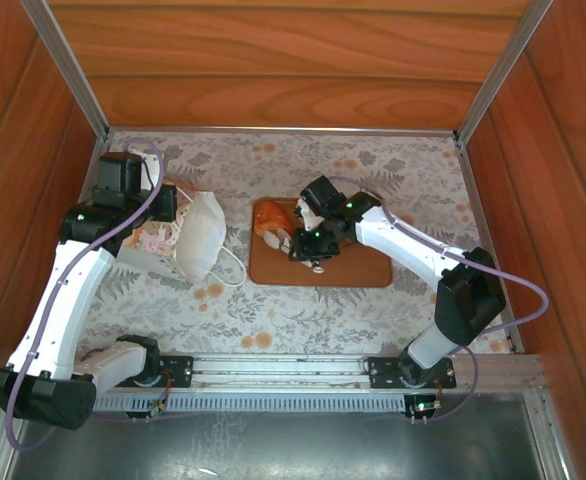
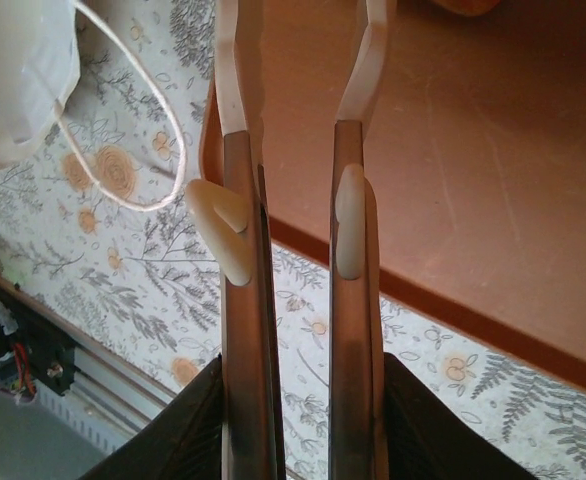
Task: Take the fake bread out of the paper bag
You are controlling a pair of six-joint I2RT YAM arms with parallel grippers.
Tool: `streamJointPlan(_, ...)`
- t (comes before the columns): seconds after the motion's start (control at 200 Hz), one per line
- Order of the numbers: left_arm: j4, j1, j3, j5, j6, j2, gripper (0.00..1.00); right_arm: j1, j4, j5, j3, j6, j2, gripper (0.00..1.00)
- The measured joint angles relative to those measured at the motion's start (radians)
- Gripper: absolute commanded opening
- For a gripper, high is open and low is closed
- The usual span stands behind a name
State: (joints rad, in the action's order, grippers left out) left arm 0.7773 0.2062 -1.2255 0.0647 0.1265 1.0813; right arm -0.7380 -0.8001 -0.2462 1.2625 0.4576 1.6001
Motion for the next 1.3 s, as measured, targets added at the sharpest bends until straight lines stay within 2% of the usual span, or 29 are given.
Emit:
streamJointPlan(0.195, 0.0, 0.0, 0.0, 0.009, -0.015, -0.001, 0.0, 0.0, -0.005, -0.022, -0.003, -0.015, -0.031, 0.38)
streamJointPlan(0.42, 0.0, 0.0, 0.0, 0.058, -0.058, -0.034, 0.0, -0.009, 0.133, -0.219, -0.045, 0.007, -0.16, 0.38)
streamJointPlan(0.595, 0.001, 0.0, 0.002, 0.1, -0.089, -0.083, 0.0, -0.084, 0.267, -0.321, -0.05, 0.055, -0.138, 0.38)
streamJointPlan(0.735, 0.009, 0.0, 0.004, 0.118, -0.104, -0.107, 0.0, -0.161, 0.353, -0.373, -0.042, 0.087, -0.051, 0.39)
streamJointPlan(0.895, 0.021, 0.0, 0.004, 0.119, -0.105, -0.103, 0.0, -0.232, 0.399, -0.348, 0.027, 0.103, 0.104, 0.38)
streamJointPlan(1.129, 0.028, 0.0, 0.004, 0.125, -0.104, -0.096, 0.0, -0.264, 0.471, -0.317, 0.161, 0.144, 0.304, 0.4)
streamJointPlan(1.299, 0.029, 0.0, 0.004, 0.125, -0.1, -0.096, 0.0, -0.264, 0.478, -0.311, 0.24, 0.146, 0.372, 0.44)
